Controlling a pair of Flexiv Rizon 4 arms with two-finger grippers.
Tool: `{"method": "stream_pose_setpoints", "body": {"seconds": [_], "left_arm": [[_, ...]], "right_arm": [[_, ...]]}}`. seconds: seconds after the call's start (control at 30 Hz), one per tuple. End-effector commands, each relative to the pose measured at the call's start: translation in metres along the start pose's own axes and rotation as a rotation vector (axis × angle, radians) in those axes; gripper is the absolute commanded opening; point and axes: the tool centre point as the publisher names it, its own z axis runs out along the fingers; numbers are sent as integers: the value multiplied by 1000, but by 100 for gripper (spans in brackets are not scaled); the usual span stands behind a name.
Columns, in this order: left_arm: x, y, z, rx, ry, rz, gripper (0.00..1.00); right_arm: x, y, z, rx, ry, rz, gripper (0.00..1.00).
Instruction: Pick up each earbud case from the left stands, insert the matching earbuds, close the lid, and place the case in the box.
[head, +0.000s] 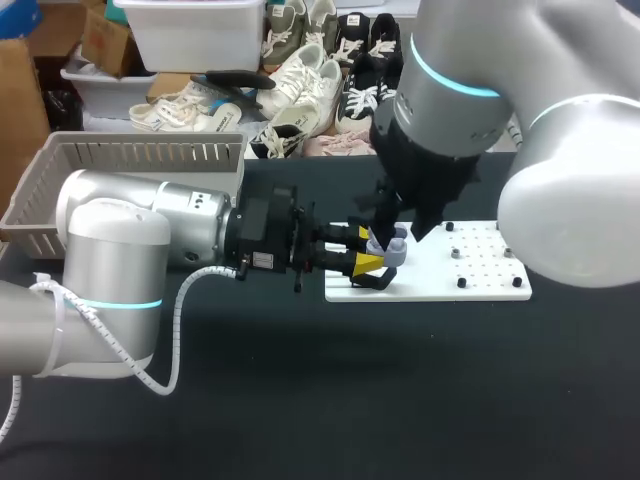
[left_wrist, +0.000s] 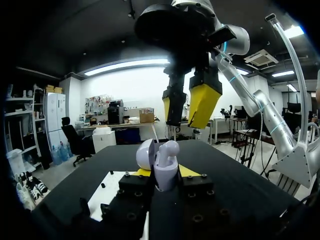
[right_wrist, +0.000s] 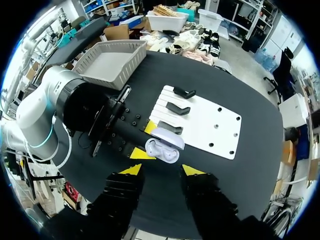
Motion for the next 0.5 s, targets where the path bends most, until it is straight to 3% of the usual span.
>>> {"method": "stream_pose_setpoints", "body": {"seconds": [0.03, 0.5], "left_arm": [[0, -1, 0, -4, -1, 1, 0], [0, -1, 0, -4, -1, 1, 0]], "right_arm": [[8, -3, -2, 1, -6, 6, 44], [9, -7, 4, -8, 6, 19, 45]]}}
